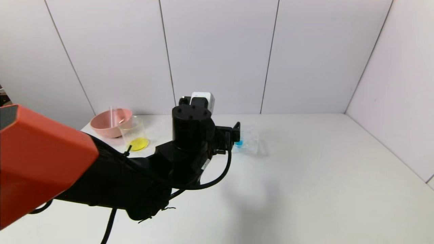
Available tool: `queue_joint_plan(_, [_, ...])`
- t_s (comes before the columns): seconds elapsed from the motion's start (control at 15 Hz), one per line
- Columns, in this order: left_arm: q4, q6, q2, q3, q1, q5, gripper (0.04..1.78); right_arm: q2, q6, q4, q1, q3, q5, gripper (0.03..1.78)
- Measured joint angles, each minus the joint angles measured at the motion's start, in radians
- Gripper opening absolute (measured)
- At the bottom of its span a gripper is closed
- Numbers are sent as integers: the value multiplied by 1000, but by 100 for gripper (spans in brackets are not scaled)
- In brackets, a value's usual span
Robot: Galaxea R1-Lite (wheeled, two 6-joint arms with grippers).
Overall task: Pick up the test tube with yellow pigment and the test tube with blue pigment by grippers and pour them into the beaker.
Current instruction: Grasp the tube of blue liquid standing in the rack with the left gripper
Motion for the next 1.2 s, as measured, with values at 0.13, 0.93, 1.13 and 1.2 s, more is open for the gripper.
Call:
queue_joint_plan(0.13, [-3, 0, 60, -50, -2, 5, 178, 0, 0, 0, 0, 0, 0, 171])
queue_joint_plan(0.93, [41, 8, 303, -313, -1, 44, 178, 0, 0, 0, 0, 0, 0, 171])
queue_joint_plan(1.13, [72, 8, 338, -373, 4, 44, 178, 0, 0, 0, 0, 0, 0, 171])
queue_joint_plan(1.2, [74, 12, 350, -393, 7, 43, 178, 0, 0, 0, 0, 0, 0, 171])
